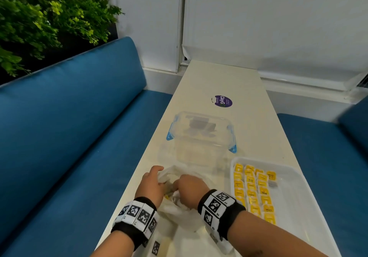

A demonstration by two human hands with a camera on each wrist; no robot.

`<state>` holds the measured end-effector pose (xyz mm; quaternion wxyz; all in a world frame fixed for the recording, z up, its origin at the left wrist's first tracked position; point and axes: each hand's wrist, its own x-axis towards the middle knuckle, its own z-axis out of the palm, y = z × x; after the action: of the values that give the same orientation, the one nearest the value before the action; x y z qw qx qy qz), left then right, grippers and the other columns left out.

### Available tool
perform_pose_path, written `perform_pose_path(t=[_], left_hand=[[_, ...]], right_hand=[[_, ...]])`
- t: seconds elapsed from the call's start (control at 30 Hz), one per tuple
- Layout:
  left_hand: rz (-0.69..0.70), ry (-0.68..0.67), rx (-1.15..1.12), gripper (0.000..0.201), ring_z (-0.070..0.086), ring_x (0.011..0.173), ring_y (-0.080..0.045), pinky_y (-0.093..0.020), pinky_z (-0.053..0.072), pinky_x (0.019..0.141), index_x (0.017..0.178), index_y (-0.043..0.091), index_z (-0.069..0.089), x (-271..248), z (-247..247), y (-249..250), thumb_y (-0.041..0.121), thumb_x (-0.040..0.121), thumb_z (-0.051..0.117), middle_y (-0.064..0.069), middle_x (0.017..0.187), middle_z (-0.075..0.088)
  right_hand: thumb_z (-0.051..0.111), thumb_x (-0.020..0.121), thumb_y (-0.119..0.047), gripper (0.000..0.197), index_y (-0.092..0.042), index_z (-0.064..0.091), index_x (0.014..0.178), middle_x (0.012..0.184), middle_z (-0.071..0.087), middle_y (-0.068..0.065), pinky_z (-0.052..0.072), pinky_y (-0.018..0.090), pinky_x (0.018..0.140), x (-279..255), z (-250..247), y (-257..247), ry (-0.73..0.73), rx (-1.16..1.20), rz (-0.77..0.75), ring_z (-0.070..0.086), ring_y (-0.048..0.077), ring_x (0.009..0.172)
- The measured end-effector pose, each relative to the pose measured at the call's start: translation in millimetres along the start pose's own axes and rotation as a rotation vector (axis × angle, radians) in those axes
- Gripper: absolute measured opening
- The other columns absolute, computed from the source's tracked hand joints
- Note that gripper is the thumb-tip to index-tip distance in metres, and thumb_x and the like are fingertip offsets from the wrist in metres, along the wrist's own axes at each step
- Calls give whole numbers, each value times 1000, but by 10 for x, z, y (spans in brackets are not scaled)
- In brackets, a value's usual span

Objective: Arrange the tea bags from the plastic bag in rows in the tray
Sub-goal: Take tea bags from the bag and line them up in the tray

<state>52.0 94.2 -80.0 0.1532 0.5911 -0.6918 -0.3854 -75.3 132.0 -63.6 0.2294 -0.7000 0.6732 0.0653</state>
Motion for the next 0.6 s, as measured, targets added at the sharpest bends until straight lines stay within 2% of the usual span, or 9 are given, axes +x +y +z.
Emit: perform_pose_path(t=[0.13,0.2,0.27,0.3,0.37,0.47,0.6], left_hand=[[-32,0,-6,47,51,88,-21,-27,41,76,130,23,42,17,53,18,2,89,39,-8,112,49],[-32,-5,-18,47,50,89,-21,-27,40,77,131,24,42,10,77,39,2,89,39,-8,113,49],[-20,-4,-27,46,50,90,-20,-26,40,78,131,25,42,-9,96,57,3,90,39,-8,115,49],[-13,1,-28,46,49,90,-19,-26,40,79,131,25,42,-16,103,61,3,90,39,-8,117,49],[-9,12,-44,46,49,90,-19,-26,39,79,131,25,42,-25,97,63,3,90,40,-8,118,49],[-22,20,-42,48,49,90,-19,-26,39,79,131,26,42,-34,66,33,2,90,39,-9,120,49],[-43,7,-14,51,49,90,-19,-26,38,78,132,27,40,-41,55,-49,0,89,36,-9,120,49]], right_hand=[[56,86,-6,32,-8,59,118,116,57,15,42,31,77,-28,-8,46,24,-12,21,58,31,103],[56,88,-13,33,-14,58,121,118,56,14,41,32,78,-44,15,58,-6,15,27,57,31,104],[54,90,-22,35,-23,55,125,120,52,12,43,34,83,-49,39,50,-54,18,37,57,31,105],[53,90,-22,36,-23,54,126,121,50,12,44,35,85,-39,48,36,-81,-3,42,56,31,106],[50,92,-16,35,-16,56,126,124,51,14,45,37,88,-5,60,-16,-137,-61,54,56,33,108],[50,92,-13,29,-6,60,119,120,56,18,44,37,83,27,88,-57,-170,-58,65,57,35,107],[59,86,-8,29,-4,64,114,113,64,14,48,35,86,8,65,-35,-130,5,58,61,32,105]])
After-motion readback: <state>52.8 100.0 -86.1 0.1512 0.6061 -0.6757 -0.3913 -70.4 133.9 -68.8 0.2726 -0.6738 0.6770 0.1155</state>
